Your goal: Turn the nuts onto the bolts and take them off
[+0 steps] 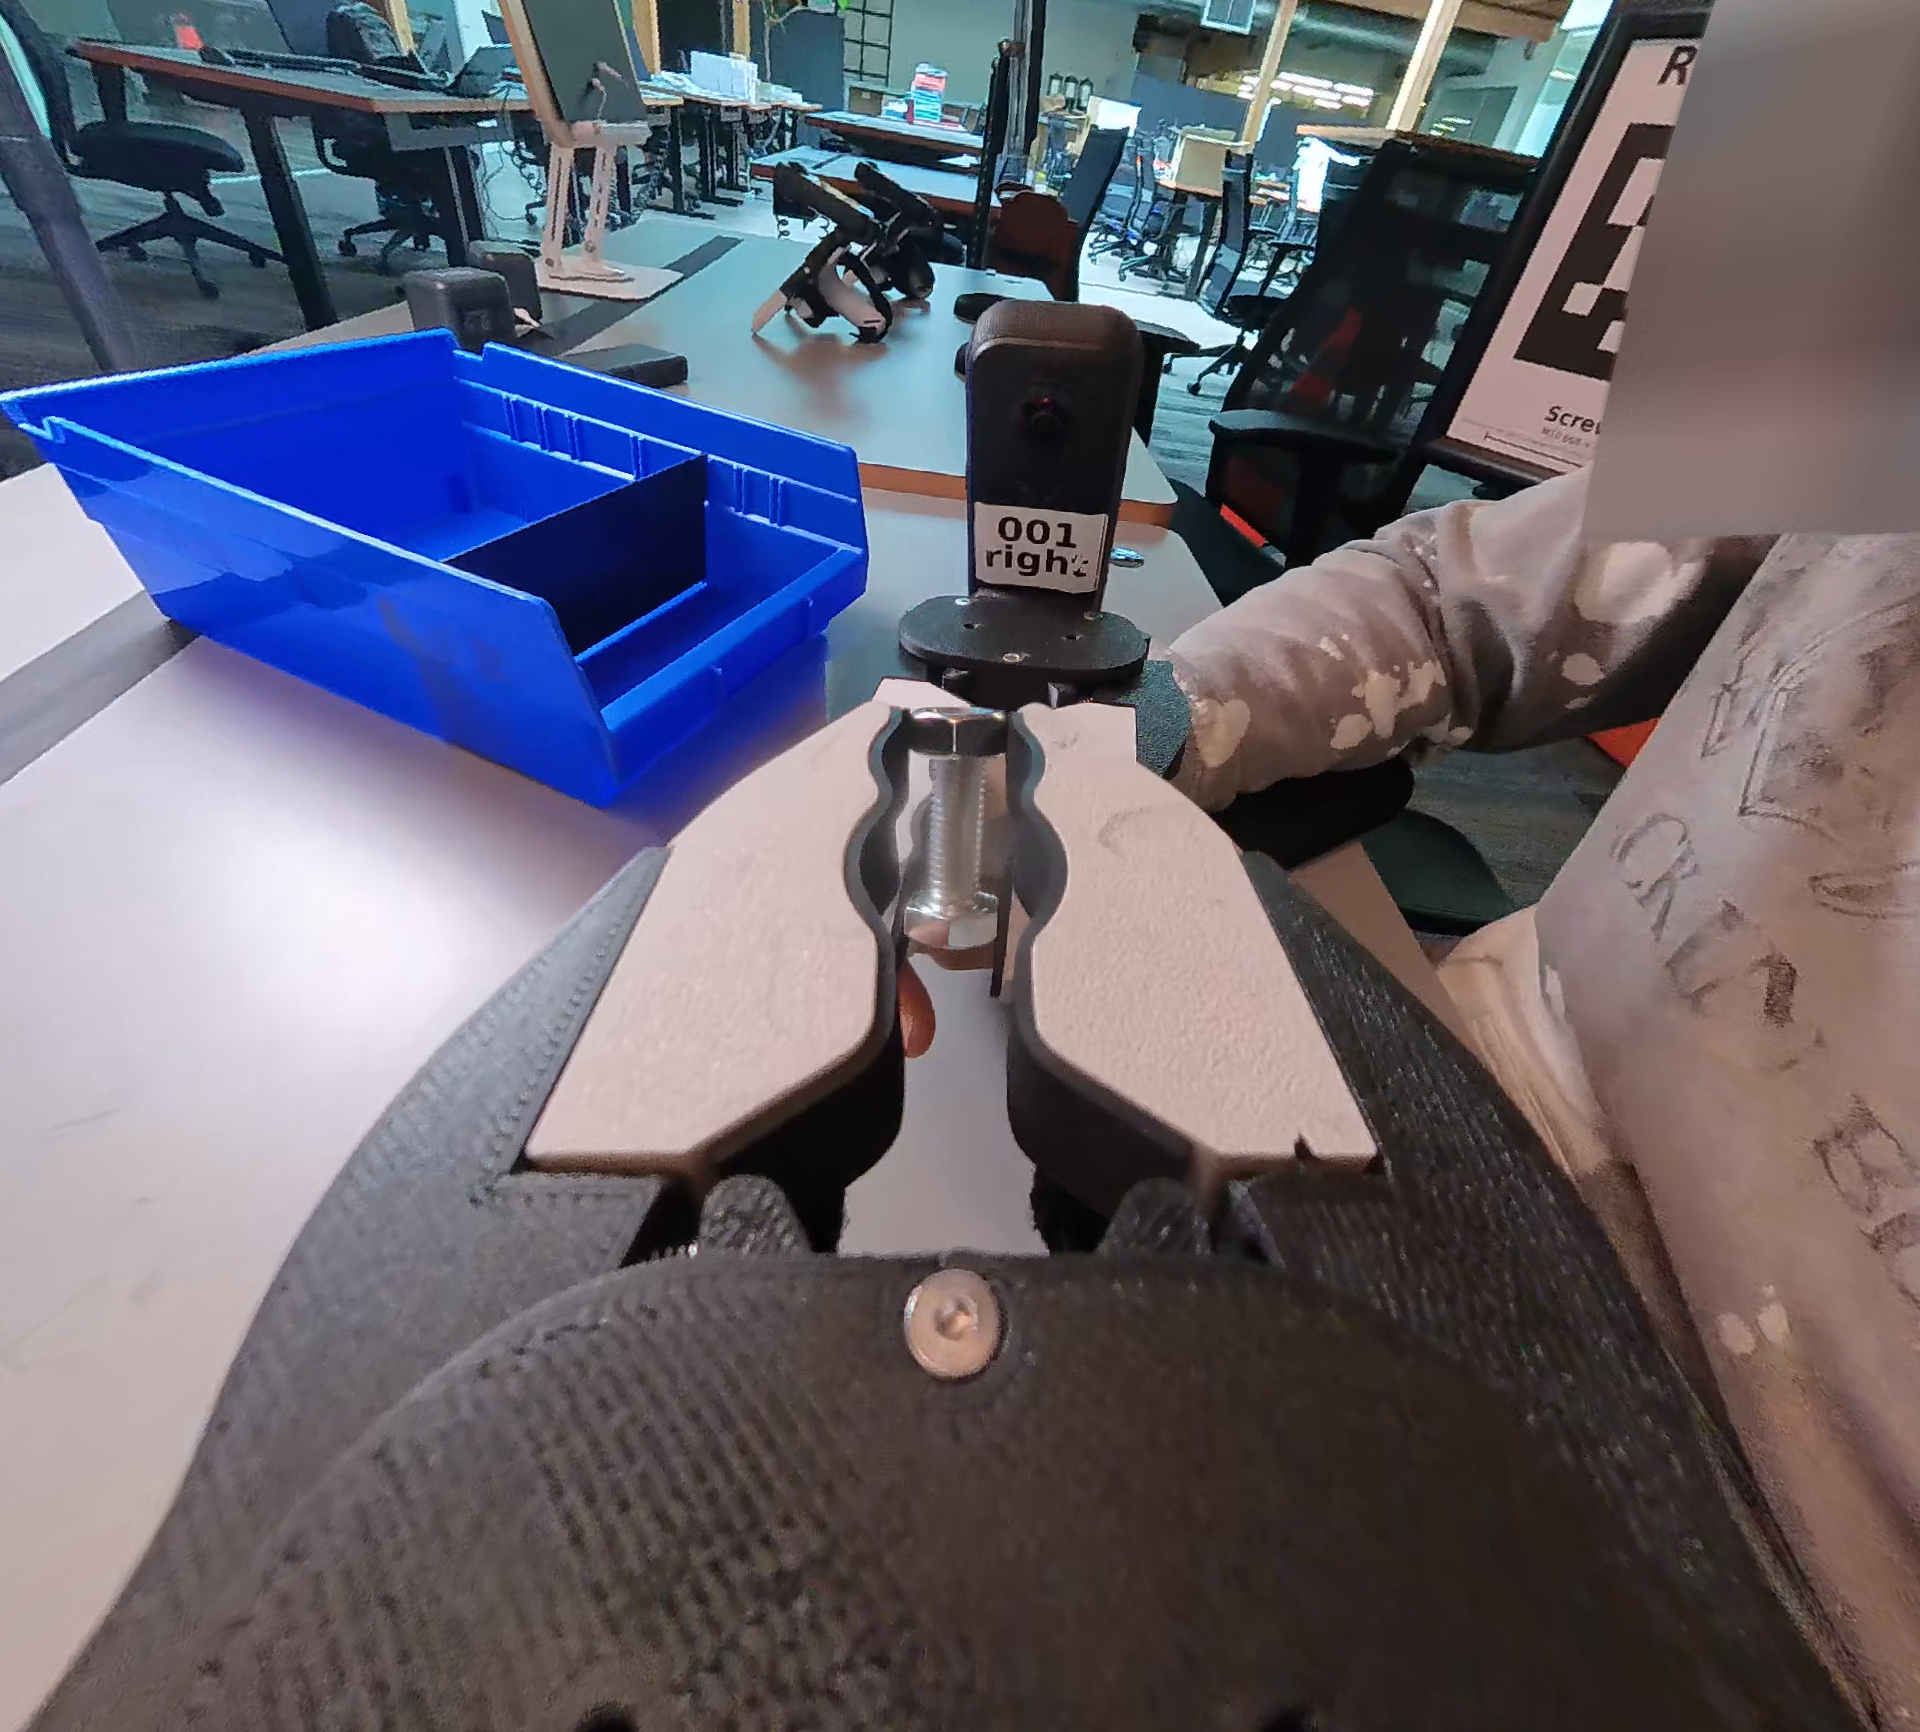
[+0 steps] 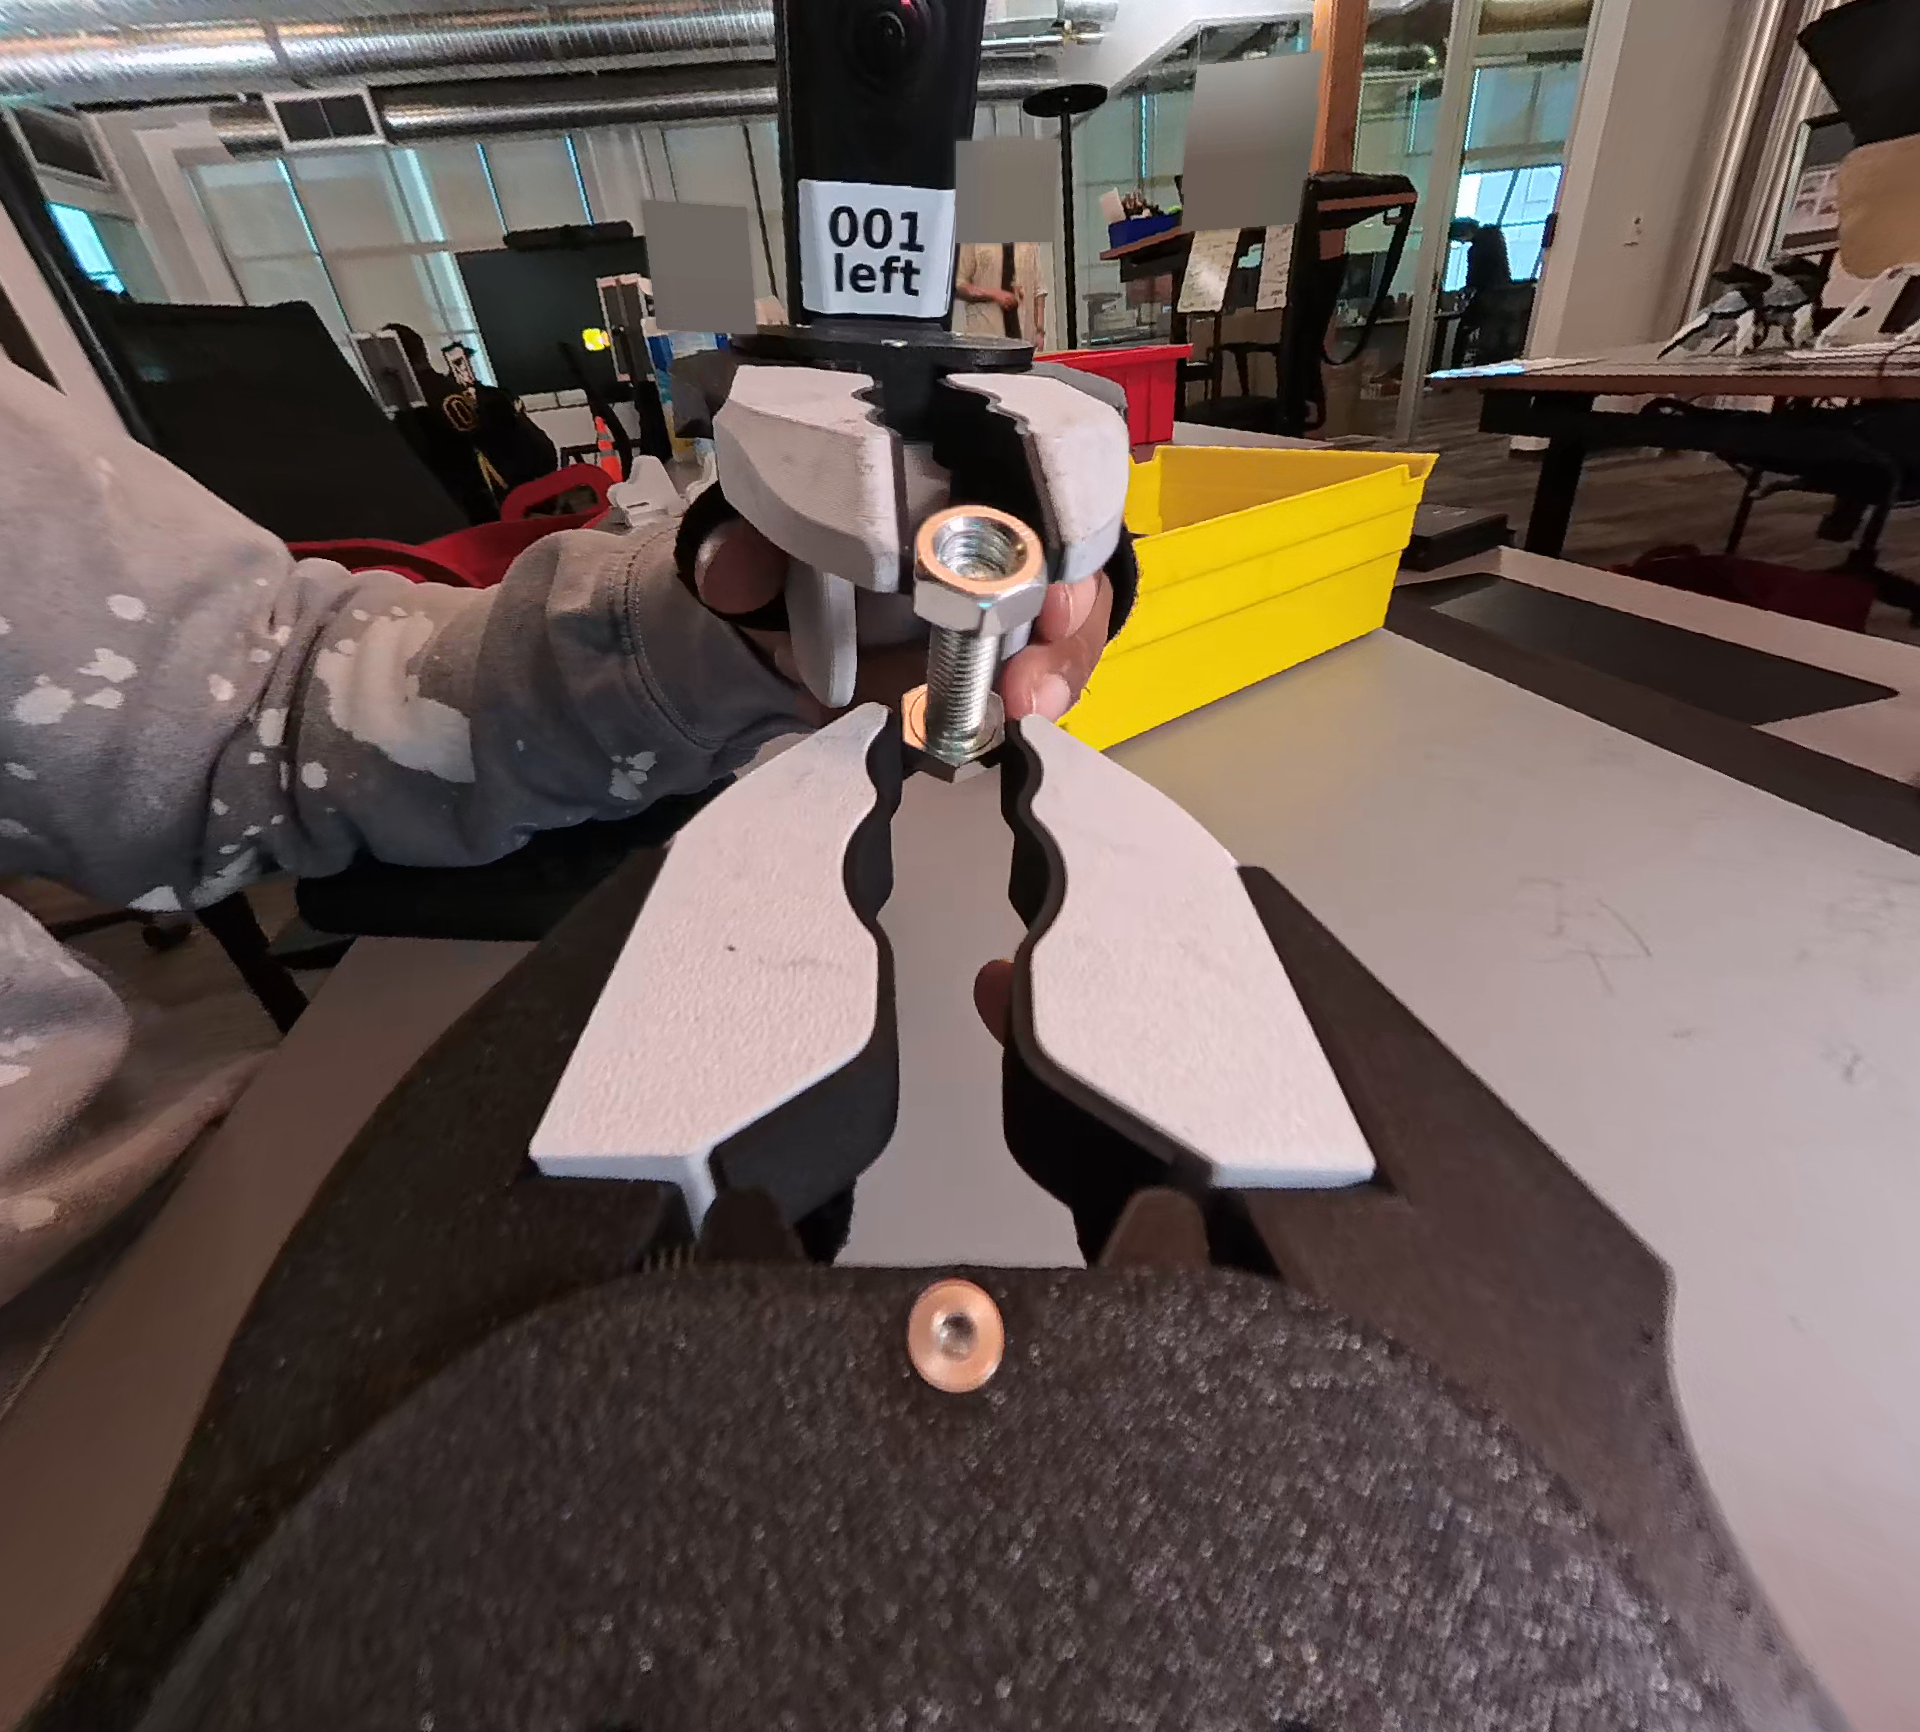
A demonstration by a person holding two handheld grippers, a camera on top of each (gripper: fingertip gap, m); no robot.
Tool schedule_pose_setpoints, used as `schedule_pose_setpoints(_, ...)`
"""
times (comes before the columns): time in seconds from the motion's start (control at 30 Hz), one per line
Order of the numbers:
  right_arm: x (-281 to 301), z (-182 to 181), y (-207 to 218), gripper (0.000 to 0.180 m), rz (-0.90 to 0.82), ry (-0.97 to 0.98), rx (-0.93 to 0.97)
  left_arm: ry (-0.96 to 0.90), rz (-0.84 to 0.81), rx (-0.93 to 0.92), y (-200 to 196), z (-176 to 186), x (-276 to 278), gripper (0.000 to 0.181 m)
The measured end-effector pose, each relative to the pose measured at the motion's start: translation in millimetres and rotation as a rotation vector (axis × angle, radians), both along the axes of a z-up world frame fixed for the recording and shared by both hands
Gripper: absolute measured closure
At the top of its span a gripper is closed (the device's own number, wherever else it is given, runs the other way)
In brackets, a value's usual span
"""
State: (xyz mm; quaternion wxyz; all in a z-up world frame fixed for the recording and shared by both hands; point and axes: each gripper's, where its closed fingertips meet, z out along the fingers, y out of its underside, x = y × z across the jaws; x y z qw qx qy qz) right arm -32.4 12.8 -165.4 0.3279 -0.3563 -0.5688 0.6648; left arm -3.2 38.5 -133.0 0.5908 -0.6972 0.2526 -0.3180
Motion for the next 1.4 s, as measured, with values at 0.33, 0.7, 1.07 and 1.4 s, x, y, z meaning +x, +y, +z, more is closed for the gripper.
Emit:
schedule_pose_setpoints(0.33,-2.7,-0.5,1.1,0.162,0.025,-0.019,-0.062,0.042,0.038,0.004,4.1,-2.4,-2.1,0.163)
schedule_pose_setpoints(0.7,8.4,6.4,-5.0,0.162,0.063,-0.014,-0.088,0.035,0.005,0.033,-0.9,4.2,8.7,0.163)
schedule_pose_setpoints(1.07,6.3,4.1,-5.4,0.162,0.051,-0.023,-0.080,0.040,0.003,0.020,-3.2,3.5,4.6,0.163)
schedule_pose_setpoints(1.4,3.6,0.9,8.8,0.162,-0.077,-0.016,0.046,0.067,0.011,0.004,1.0,3.4,-0.3,0.163)
